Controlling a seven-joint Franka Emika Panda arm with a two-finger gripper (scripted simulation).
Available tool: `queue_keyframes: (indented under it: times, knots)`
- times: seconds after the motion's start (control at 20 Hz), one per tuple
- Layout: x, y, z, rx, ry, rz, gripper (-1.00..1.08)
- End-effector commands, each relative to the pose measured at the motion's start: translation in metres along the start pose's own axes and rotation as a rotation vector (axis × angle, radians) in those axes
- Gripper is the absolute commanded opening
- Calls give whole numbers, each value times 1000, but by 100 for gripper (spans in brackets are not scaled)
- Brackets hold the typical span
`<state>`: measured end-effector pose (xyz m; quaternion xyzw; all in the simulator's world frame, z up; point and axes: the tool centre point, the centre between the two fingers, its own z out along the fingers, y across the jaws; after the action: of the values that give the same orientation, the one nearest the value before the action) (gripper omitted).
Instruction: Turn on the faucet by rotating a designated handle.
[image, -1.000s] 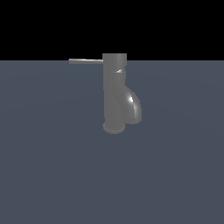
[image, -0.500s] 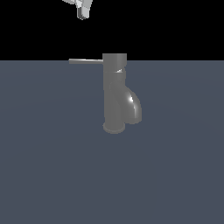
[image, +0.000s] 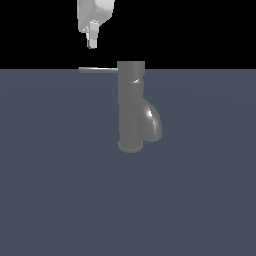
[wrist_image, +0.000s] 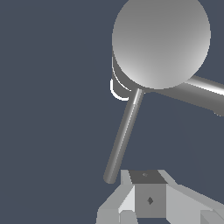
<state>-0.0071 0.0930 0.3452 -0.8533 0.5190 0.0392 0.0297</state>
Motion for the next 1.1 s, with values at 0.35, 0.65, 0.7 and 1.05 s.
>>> queue_keyframes:
  times: [0.35, 0.65, 0.7, 1.05]
  knots:
    - [1, -39, 41, -2, 60, 201, -100]
    - [0, -53, 55, 2, 87, 271, -100]
    - [0, -54, 57, 3, 90, 278, -100]
    - [0, -58, 61, 5, 99, 299, -100]
